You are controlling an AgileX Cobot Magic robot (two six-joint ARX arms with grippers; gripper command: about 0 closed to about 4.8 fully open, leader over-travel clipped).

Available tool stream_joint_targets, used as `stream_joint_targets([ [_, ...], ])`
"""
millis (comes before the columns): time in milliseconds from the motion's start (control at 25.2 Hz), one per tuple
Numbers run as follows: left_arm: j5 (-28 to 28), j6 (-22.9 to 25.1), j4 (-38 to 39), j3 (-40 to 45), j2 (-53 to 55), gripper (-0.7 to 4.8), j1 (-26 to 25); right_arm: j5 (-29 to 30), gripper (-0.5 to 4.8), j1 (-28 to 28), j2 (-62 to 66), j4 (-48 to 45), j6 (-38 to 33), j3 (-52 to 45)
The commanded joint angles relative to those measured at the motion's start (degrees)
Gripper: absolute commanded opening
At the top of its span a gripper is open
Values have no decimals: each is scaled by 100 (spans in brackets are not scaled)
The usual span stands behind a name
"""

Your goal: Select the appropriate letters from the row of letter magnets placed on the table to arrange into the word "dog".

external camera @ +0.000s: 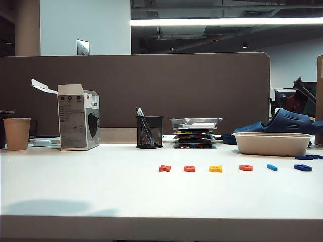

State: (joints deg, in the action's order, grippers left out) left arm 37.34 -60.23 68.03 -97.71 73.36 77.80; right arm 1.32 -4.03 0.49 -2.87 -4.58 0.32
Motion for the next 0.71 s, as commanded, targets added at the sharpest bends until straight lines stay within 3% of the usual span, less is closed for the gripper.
stream_joint_targets([
  [40,35,22,-39,-20,-15,-5,0,-4,-5,9,-55,-151,11,17],
  [277,35,24,-39,-20,-15,-5,0,-7,-5,9,-46,564,11,483],
  [554,35,22,-39,-20,-13,-5,0,-7,-5,9,74,2310,13,1974],
  [713,35,22,-39,-20,-13,-5,0,85,-5,13,879,3327,13,3069],
])
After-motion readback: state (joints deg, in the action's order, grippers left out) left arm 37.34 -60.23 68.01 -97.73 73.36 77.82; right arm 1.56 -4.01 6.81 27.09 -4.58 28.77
